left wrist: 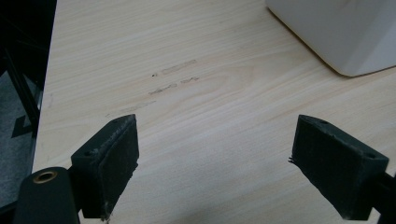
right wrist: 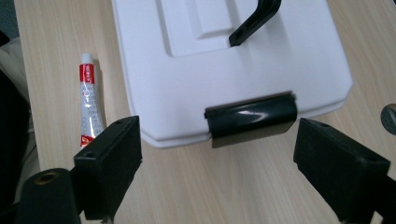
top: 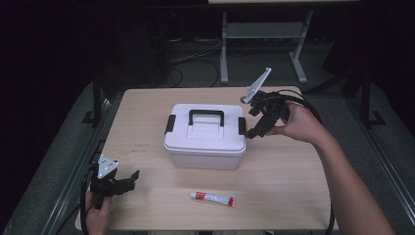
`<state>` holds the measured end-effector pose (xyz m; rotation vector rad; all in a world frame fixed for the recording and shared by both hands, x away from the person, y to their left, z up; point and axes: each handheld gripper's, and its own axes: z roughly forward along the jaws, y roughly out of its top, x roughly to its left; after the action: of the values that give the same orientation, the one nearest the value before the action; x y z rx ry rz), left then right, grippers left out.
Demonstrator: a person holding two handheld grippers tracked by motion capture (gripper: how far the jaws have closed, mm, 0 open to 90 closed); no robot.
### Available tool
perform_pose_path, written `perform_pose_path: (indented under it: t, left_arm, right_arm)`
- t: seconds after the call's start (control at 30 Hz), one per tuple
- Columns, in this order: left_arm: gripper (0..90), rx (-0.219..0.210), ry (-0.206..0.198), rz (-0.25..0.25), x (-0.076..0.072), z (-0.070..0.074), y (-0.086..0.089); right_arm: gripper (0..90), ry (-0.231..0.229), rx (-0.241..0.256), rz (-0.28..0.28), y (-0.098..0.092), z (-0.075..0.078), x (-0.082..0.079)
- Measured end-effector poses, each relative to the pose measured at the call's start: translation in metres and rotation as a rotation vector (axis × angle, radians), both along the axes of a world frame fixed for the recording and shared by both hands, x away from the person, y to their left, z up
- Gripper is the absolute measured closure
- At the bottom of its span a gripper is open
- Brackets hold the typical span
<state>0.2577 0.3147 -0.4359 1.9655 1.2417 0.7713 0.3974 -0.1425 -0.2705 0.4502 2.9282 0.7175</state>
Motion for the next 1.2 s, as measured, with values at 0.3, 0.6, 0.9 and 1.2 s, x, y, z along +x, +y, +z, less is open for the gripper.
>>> perform_pose_path:
  t: [0.3,0.6,0.9,1.2]
  left_arm:
    - [14.2,0.002,0.001,0.0,0.0,0.0,0.0]
    - [14.2,-0.005,0.001,0.004,0.001,0.001,0.002]
    - [14.2,-0.01,0.004,0.009,0.001,0.001,0.003]
    - [14.2,-0.011,-0.001,0.013,0.001,0.001,0.004]
  right_arm:
    - [15.9,0.036,-0.012,0.026,0.019,0.004,0.023]
    - [21.1,0.064,-0.02,0.072,0.045,0.009,0.042]
    - [26.0,0.09,-0.036,0.109,0.066,0.008,0.057]
    - [36.7,0.116,-0.025,0.14,0.082,0.007,0.069]
